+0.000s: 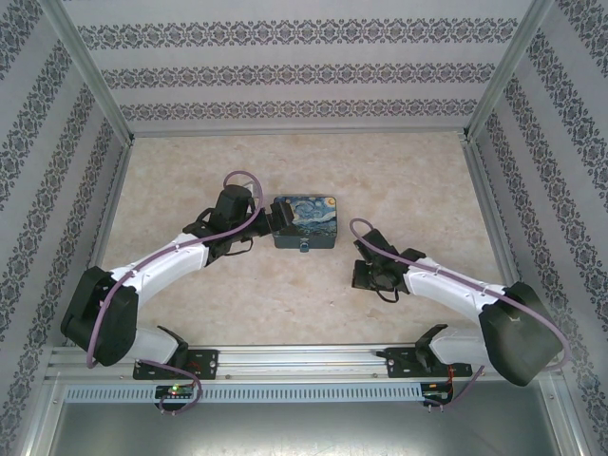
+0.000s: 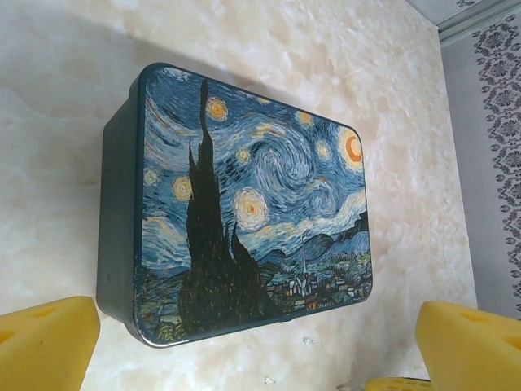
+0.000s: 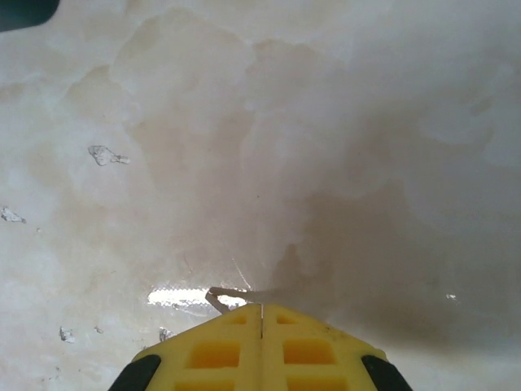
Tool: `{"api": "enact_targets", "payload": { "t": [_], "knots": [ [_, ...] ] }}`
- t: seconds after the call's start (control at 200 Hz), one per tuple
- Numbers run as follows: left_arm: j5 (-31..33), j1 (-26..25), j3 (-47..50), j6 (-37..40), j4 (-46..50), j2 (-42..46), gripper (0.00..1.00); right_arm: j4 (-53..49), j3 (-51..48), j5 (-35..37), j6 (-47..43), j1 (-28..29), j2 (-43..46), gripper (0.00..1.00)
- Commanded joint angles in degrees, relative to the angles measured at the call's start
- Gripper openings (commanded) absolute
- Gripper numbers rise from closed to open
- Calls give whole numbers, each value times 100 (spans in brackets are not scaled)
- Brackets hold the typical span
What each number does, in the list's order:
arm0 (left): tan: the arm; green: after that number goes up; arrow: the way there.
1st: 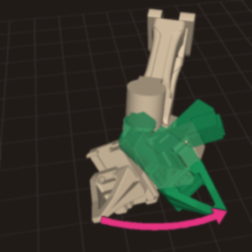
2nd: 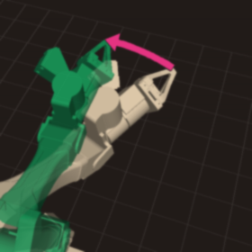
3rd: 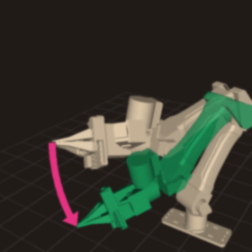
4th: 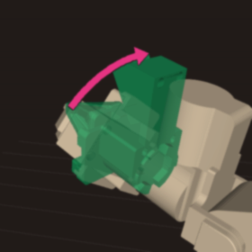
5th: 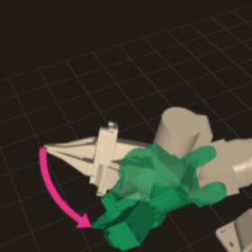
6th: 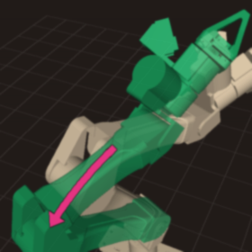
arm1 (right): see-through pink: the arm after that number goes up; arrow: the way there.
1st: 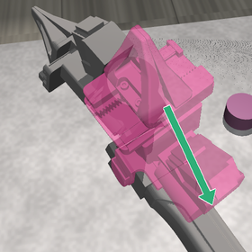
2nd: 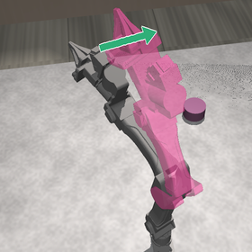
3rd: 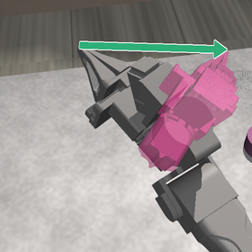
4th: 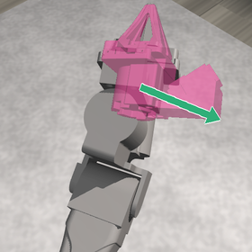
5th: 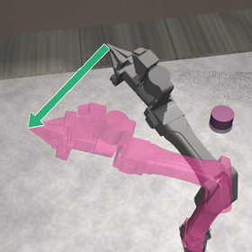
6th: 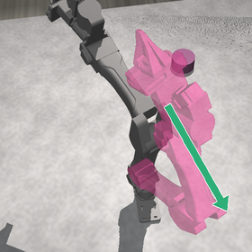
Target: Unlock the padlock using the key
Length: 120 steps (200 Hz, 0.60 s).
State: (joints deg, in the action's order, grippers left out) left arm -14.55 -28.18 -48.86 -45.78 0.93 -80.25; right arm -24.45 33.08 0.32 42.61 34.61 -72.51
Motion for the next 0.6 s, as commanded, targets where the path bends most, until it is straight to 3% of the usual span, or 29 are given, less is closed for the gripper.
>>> {"api": "enact_targets", "payload": {
  "t": [0.0,0.065,0.135,0.185,0.415,0.595],
  "knots": [
    [-77,-85,57,-116,-49,10,100,90,-62,-137,111,-16,-214,0],
    [-80,-82,53,-124,-49,-8,100,114,-56,-144,90,20,-332,1],
    [-98,-82,42,-107,-58,-17,100,69,-39,-90,107,106,-337,33],
    [-116,-83,43,-101,-67,-26,100,42,-39,-35,118,166,-255,42],
    [-161,-84,28,-56,-106,-56,100,-276,104,149,-101,220,105,50],
    [-194,-91,9,-41,-141,-116,100,-427,385,204,-555,229,-262,52]
  ]
}}
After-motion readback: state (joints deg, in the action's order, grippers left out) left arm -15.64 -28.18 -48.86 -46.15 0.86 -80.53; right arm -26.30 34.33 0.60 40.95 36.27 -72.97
